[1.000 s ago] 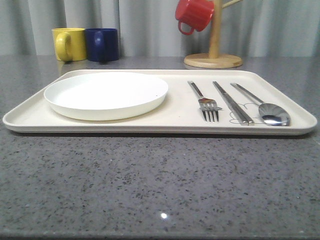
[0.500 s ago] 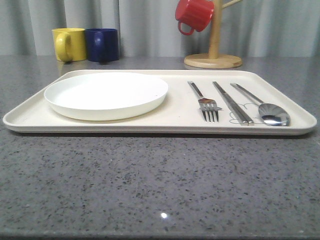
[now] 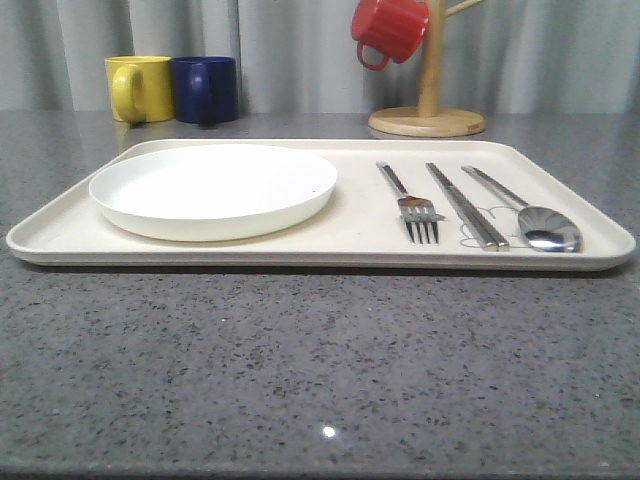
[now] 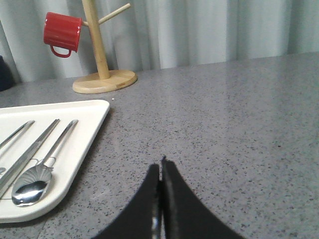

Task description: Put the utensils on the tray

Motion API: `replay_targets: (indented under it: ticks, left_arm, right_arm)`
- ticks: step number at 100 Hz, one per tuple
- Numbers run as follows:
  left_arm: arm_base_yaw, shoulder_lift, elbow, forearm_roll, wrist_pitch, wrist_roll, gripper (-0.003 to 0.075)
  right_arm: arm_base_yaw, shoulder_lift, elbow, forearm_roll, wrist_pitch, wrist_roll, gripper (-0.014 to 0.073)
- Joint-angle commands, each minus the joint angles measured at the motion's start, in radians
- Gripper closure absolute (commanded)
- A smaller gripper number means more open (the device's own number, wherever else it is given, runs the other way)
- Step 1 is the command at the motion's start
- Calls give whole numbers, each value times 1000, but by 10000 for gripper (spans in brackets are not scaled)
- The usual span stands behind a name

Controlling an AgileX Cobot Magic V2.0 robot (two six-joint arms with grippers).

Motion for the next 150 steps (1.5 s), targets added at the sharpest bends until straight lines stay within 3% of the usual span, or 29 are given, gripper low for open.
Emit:
replay_targets:
  ticks: [1,86,106,132,150]
  left_arm:
    - [-8,7,-27,-5,-81,0,738]
    - [-8,7,-27,-3,-112,0,738]
    - [-8,7,-15,103,-115,-16,738]
    - [-6,-24,101,461,-209,-379,738]
    - [-6,-102,195,496,-225,-405,738]
  right_arm:
    - [-6,-22,-16,0,-87,-12,662]
    - [-6,-22,-16,0,-87,-12,662]
    - [-6,-22,-16,0,-87,-12,662]
    - [-6,-22,-16,0,-87,-12,662]
    - [-6,-22,-16,0,-87,-12,662]
